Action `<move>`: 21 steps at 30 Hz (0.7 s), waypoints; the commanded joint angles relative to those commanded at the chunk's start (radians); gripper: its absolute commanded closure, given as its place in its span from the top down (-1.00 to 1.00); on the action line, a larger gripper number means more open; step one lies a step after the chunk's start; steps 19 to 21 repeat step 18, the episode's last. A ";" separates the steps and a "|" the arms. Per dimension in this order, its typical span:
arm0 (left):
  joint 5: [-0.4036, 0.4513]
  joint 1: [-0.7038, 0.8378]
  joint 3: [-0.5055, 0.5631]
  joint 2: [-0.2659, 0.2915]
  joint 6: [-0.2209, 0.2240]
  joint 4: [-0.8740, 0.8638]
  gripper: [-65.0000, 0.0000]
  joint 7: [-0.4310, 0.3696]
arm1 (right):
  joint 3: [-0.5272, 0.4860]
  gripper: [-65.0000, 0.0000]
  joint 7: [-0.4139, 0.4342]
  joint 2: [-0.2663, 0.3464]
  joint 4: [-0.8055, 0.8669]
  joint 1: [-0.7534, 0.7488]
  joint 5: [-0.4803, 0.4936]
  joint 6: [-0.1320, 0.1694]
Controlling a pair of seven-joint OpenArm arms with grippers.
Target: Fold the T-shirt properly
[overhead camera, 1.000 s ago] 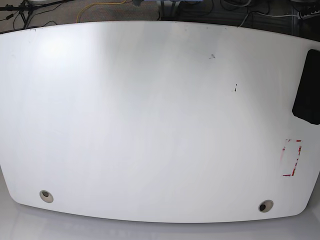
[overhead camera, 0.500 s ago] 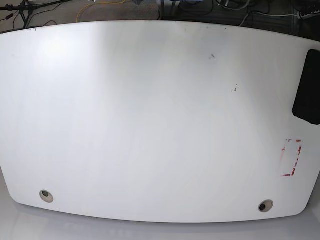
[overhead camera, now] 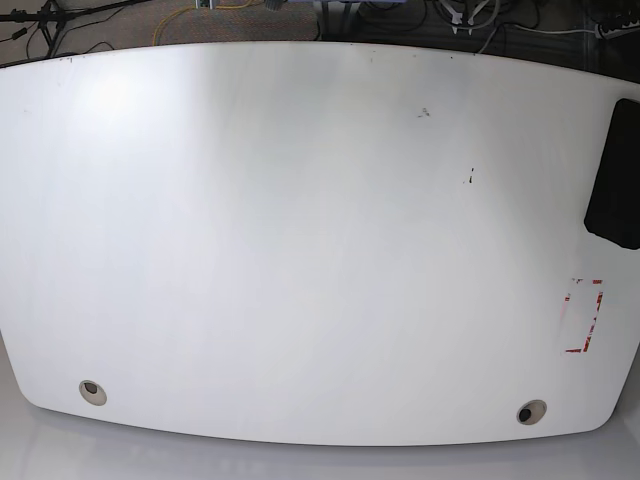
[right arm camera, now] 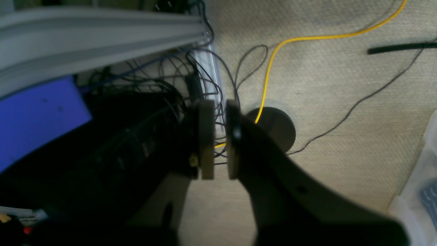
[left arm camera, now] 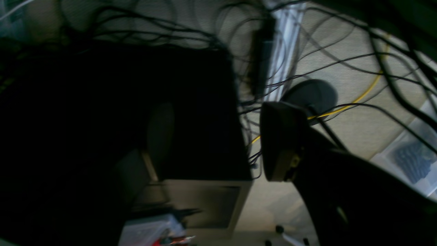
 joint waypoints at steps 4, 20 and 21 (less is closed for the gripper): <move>0.002 -0.002 0.000 -0.011 0.002 0.000 0.13 0.000 | 0.002 -0.83 -0.040 -0.005 0.000 0.023 -0.015 -0.005; 0.058 -0.002 0.000 -0.017 0.002 0.002 0.14 -0.003 | 0.002 -0.83 -0.046 -0.025 0.000 0.041 -0.015 -0.003; 0.058 -0.002 0.000 -0.017 0.002 0.002 0.14 -0.003 | 0.002 -0.83 -0.046 -0.025 0.000 0.041 -0.015 -0.003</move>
